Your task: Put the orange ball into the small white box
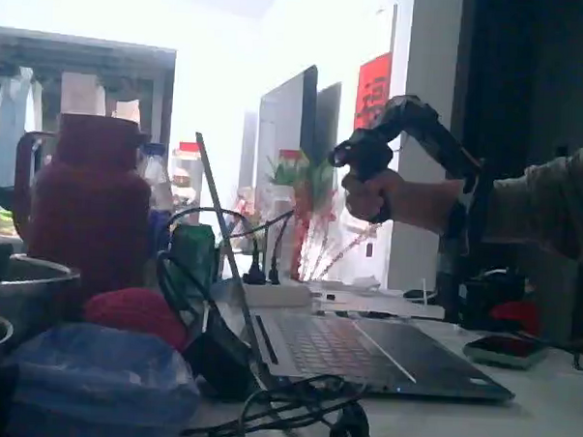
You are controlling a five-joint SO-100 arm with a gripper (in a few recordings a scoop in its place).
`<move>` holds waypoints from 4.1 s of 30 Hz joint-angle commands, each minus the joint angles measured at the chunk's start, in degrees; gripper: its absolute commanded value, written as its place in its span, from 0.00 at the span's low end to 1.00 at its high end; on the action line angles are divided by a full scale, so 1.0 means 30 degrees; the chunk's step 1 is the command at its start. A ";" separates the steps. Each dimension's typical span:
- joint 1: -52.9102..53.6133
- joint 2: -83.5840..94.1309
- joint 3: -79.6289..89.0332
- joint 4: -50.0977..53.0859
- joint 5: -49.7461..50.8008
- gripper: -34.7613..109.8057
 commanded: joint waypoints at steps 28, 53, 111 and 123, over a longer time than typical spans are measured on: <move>0.4131 1.0664 -0.0146 0.4336 0.1816 0.47; 0.4160 2.2324 1.9834 -0.3955 0.1494 0.47; 0.4131 2.2324 3.1846 -1.0254 0.1582 0.24; 0.4102 2.2324 3.1875 -1.0137 0.1582 0.24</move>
